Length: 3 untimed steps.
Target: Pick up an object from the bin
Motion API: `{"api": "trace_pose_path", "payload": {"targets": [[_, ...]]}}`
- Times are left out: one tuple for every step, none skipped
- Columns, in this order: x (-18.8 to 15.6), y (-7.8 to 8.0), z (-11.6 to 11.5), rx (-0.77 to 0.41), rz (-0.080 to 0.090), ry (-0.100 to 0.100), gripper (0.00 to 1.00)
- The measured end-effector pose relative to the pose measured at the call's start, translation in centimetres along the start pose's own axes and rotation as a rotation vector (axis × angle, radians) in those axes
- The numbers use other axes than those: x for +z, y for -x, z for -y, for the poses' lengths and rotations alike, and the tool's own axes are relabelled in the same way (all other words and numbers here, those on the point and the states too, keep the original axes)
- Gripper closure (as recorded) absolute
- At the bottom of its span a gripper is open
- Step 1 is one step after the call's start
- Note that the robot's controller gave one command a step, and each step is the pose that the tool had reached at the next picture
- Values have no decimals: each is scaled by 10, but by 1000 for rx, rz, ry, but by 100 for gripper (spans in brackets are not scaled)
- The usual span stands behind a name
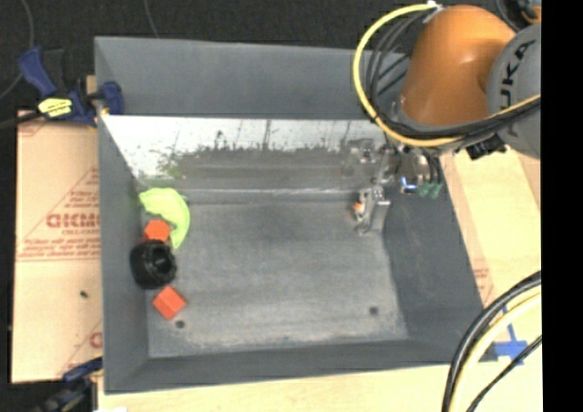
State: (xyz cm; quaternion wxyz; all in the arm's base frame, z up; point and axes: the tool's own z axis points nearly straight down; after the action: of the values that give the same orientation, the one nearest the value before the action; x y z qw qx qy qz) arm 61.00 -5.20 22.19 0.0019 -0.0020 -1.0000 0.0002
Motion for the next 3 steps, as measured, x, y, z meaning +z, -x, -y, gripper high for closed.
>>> {"api": "trace_pose_path", "payload": {"targets": [[-5, 1, 0, -2, 9, -1, 0], [115, 16, 79, -139, 9, -3, 0], [60, 37, 84, -116, 15, -2, 0]]}}
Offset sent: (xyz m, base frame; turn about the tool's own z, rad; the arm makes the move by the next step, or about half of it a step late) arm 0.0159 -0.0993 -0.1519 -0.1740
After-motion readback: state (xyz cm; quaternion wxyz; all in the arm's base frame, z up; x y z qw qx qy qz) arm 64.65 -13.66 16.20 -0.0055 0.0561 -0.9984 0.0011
